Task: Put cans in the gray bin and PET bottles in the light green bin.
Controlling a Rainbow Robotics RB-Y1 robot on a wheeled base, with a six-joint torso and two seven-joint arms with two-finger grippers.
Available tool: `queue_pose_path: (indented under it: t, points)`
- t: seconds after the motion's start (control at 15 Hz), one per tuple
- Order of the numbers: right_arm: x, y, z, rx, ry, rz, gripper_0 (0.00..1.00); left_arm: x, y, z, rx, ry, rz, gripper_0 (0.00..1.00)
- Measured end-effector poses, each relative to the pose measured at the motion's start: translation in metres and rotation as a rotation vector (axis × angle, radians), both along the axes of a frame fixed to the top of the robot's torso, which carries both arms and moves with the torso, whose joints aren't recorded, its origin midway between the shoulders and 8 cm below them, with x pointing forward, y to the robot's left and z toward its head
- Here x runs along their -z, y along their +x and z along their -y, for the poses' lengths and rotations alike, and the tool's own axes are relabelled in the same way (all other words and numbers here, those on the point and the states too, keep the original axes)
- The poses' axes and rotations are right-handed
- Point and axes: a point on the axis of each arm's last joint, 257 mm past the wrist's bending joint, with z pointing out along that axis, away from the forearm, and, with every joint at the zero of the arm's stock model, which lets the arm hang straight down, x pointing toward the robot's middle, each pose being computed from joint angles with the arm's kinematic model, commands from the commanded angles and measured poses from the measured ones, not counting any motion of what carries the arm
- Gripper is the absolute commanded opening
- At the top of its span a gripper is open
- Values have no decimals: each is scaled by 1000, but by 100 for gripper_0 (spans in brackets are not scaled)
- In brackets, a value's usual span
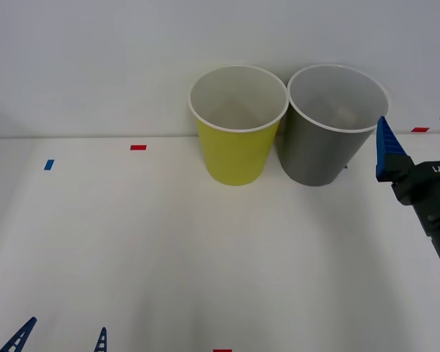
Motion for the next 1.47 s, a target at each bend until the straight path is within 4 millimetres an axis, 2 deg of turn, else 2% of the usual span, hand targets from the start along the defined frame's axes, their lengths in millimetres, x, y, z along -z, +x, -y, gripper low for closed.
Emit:
queue_pose_path:
  t: [0.13, 0.27, 0.4, 0.67, 1.07, 1.47]
  points:
    - [11, 2, 7, 11, 6, 42, 80, 0, 0, 0, 0, 0, 0, 100]
    - [38, 3, 18, 32, -4, 53, 80, 0, 0, 0, 0, 0, 0, 100]
    - [64, -4, 28, 54, -19, 34, 80, 0, 0, 0, 0, 0, 0, 100]
    - [101, -19, 44, 94, -76, 39, 80, 0, 0, 0, 0, 0, 0, 100]
    - [147, -61, 56, 128, -100, -50, 80, 0, 0, 0, 0, 0, 0, 100]
    - [171, -105, 61, 144, -86, -93, 80, 0, 0, 0, 0, 0, 0, 100]
